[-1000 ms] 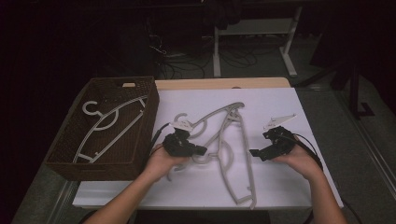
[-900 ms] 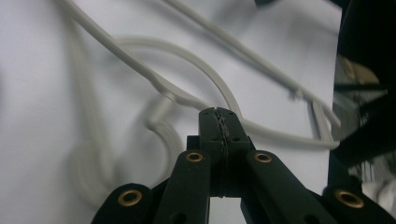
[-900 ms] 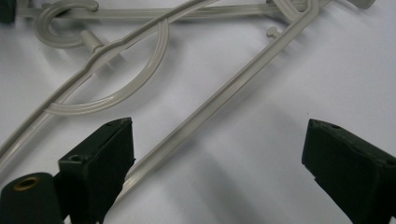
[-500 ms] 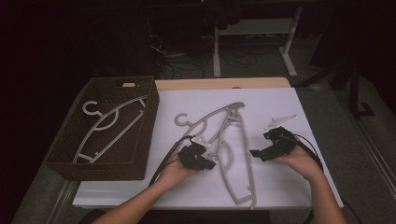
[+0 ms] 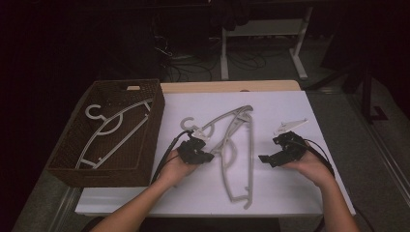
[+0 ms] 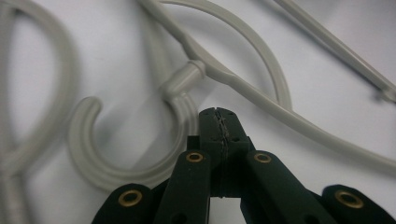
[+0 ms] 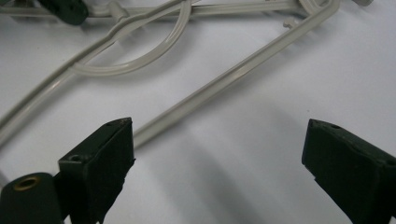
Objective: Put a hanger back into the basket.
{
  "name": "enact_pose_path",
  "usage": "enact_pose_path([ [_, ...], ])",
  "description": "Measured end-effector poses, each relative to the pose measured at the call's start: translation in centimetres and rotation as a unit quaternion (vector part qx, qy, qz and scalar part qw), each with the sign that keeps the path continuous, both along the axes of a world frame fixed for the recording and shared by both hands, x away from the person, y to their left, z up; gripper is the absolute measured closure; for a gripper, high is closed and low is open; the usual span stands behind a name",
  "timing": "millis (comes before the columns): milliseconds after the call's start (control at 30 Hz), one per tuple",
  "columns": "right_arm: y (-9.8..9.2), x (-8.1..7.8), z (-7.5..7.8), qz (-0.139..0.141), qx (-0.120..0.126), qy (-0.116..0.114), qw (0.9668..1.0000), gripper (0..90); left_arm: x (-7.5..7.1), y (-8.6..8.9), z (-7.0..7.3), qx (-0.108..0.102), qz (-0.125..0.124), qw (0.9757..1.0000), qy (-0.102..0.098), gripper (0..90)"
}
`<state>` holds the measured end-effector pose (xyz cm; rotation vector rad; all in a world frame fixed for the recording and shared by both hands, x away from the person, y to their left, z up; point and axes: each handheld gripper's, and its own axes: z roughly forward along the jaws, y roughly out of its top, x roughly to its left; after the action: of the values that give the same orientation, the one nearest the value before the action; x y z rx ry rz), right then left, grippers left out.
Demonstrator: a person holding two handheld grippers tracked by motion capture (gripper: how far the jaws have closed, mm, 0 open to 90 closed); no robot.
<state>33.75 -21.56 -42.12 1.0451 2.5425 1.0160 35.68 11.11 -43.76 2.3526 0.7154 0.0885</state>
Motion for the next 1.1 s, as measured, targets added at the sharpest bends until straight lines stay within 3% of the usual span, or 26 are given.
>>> enact_pose_path([
  [33,0.0,0.0,0.0,0.0,0.0,0.0,1.0,8.9,0.2,0.2,0.1,-0.005,0.004,1.0,0.001,90.0],
  [100,0.0,0.0,0.0,0.0,0.0,0.001,1.0,8.9,0.5,0.5,0.2,0.009,0.01,0.9998,-0.013,90.0],
  [300,0.1,0.0,-0.1,0.0,0.0,0.001,1.0,8.9,2.1,1.6,-0.2,0.019,0.049,0.9984,-0.023,90.0],
  [467,0.1,0.0,-0.1,-0.001,0.0,0.002,1.0,8.9,3.3,2.8,-0.1,0.028,0.091,0.9945,-0.043,90.0],
  [600,0.2,0.0,-0.2,0.001,-0.002,0.002,1.0,8.9,4.1,4.0,-0.4,0.031,0.122,0.9912,-0.042,90.0],
  [667,0.2,-0.1,-0.2,0.001,-0.002,0.002,1.0,8.9,4.4,4.5,-0.4,0.017,0.129,0.9909,-0.034,90.0],
  [800,0.2,-0.1,-0.2,0.001,-0.002,0.001,1.0,8.9,4.0,5.0,0.4,-0.024,0.132,0.9907,-0.023,81.5],
  [900,0.2,-0.1,-0.1,0.0,-0.001,0.0,1.0,8.9,3.3,4.9,1.2,-0.048,0.119,0.9917,-0.008,68.0],
  [933,0.2,-0.1,-0.1,0.0,-0.001,0.0,1.0,8.9,3.3,4.9,1.2,-0.048,0.119,0.9917,-0.008,64.4],
  [967,0.1,-0.1,-0.1,0.001,0.0,0.0,1.0,8.9,2.7,4.8,1.3,-0.054,0.107,0.9927,0.004,56.2],
  [1100,0.1,-0.2,-0.1,0.002,0.0,-0.001,1.0,8.9,2.1,4.4,0.6,-0.042,0.09,0.9948,0.023,49.7],
])
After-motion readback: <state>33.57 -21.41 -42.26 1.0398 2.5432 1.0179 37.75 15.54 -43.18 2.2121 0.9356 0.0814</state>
